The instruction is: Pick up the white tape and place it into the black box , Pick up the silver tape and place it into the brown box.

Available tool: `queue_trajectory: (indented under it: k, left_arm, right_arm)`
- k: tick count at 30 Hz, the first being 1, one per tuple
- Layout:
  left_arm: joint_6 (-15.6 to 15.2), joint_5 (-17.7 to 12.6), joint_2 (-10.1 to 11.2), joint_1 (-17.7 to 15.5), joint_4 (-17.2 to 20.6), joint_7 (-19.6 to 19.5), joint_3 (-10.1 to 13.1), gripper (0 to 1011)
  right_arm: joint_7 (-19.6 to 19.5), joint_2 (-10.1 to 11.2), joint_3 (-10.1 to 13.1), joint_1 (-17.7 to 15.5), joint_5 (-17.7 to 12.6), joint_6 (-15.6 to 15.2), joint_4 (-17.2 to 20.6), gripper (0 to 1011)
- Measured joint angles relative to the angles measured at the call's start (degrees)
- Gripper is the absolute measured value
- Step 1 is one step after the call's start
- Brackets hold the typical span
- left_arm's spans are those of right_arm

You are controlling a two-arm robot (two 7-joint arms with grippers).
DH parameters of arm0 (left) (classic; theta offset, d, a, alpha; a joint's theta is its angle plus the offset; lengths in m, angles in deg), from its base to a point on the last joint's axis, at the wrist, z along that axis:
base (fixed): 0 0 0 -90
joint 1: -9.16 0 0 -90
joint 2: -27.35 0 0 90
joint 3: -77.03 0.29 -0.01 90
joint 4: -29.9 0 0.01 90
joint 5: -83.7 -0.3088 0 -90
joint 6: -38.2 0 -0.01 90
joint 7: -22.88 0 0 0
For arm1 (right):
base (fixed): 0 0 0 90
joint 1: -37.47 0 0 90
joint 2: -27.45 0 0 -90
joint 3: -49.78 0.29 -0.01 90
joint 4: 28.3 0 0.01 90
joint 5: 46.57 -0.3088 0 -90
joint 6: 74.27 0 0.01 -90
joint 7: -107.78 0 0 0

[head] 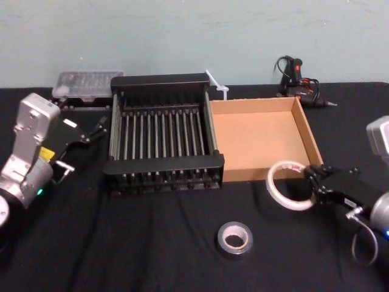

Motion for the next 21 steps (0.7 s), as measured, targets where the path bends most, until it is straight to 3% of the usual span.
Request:
queue_trajectory:
  k: [21]
  left_arm:
    - [0.0, 0.0, 0.0, 0.0, 0.0, 0.0, 0.0, 1001]
  right_arm:
    - [0.3, -6.5, -5.6, 13.4, 4.0, 1.7, -8.3, 80]
